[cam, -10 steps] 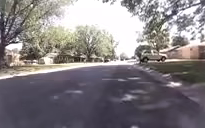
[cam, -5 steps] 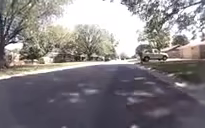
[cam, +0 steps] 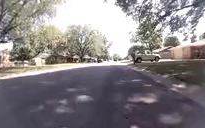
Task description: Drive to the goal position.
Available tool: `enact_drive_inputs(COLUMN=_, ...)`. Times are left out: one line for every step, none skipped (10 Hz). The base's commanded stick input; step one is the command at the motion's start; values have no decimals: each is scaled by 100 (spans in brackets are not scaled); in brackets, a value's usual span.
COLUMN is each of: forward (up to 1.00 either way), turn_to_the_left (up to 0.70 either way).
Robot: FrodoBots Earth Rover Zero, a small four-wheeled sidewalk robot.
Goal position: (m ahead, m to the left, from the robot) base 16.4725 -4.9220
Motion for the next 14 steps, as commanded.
enact_drive_inputs(forward=50, turn_to_the_left=0)
enact_drive_inputs(forward=50, turn_to_the_left=0)
enact_drive_inputs(forward=50, turn_to_the_left=0)
enact_drive_inputs(forward=50, turn_to_the_left=0)
enact_drive_inputs(forward=50, turn_to_the_left=0)
enact_drive_inputs(forward=50, turn_to_the_left=0)
enact_drive_inputs(forward=50, turn_to_the_left=0)
enact_drive_inputs(forward=50, turn_to_the_left=0)
enact_drive_inputs(forward=50, turn_to_the_left=0)
enact_drive_inputs(forward=50, turn_to_the_left=0)
enact_drive_inputs(forward=50, turn_to_the_left=0)
enact_drive_inputs(forward=50, turn_to_the_left=0)
enact_drive_inputs(forward=50, turn_to_the_left=0)
enact_drive_inputs(forward=50, turn_to_the_left=0)
